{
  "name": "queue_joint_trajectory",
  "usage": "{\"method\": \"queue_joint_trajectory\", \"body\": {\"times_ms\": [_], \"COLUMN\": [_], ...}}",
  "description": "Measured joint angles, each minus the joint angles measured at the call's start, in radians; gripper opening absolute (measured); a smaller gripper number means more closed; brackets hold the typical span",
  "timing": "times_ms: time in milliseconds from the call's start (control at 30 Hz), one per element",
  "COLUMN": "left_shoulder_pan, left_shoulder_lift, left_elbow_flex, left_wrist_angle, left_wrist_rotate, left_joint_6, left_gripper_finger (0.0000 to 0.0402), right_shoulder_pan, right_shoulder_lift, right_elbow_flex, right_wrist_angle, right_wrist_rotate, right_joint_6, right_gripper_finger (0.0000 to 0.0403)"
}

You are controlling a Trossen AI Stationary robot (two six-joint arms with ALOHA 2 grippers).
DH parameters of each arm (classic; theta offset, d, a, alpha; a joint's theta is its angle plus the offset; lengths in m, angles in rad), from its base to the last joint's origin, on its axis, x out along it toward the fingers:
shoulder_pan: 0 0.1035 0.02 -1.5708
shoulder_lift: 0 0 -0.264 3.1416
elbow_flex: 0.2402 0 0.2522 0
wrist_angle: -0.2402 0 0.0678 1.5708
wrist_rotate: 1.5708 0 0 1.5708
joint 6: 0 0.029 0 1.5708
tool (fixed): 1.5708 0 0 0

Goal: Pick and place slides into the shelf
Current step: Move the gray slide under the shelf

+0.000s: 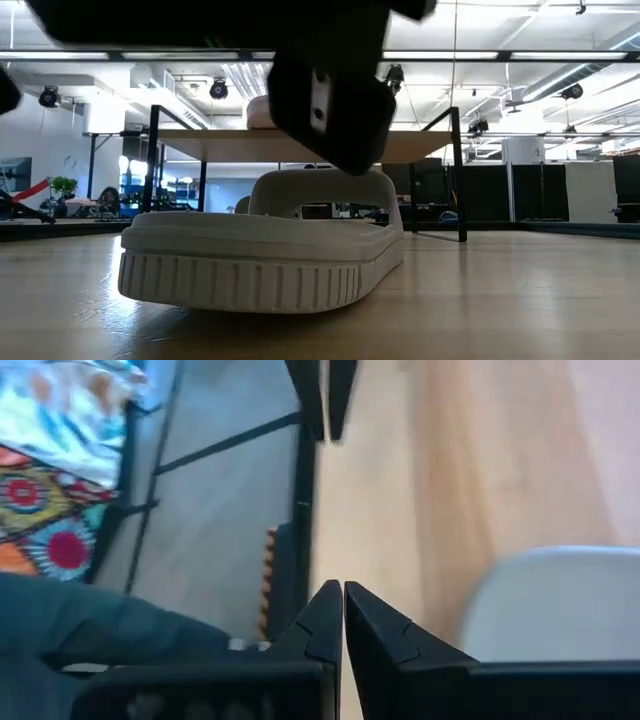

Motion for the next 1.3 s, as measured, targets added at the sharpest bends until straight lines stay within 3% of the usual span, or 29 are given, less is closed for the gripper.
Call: {"method": "queue_joint_trajectory", "body": {"times_ms": [233,433,600,700,1033,1300], "left_shoulder_pan": [-0.028,-0.041,-0.040,-0.036,-0.050,-0.052], "left_shoulder_lift": [-0.004,-0.026,-0.067,-0.088,-0.273,-0.445], "left_elbow_flex": [-0.003,0.013,0.067,0.105,0.142,0.127], "left_wrist_angle": [-0.131,-0.175,-0.165,-0.171,-0.175,-0.269], "left_wrist_rotate": [-0.014,-0.018,-0.061,-0.093,-0.117,-0.156], "left_joint_6": [-0.052,-0.044,0.212,0.343,0.539,0.587], "left_gripper_finger": [0.0001,0.0001,0.0000,0.0000,0.0000,0.0000], "right_shoulder_pan": [0.019,0.018,0.018,0.018,0.038,0.022], "right_shoulder_lift": [0.005,0.023,0.029,0.033,0.035,0.038], "right_elbow_flex": [-0.003,-0.005,-0.005,-0.005,-0.005,-0.005], "right_wrist_angle": [-0.029,-0.046,-0.053,-0.071,-0.083,-0.133], "right_wrist_rotate": [0.034,0.186,0.308,0.312,0.226,0.278], "right_joint_6": [-0.002,-0.023,-0.023,0.005,0.053,0.052], "right_gripper_finger": [0.0008,0.0008,0.0008,0.0008,0.0008,0.0008]}}
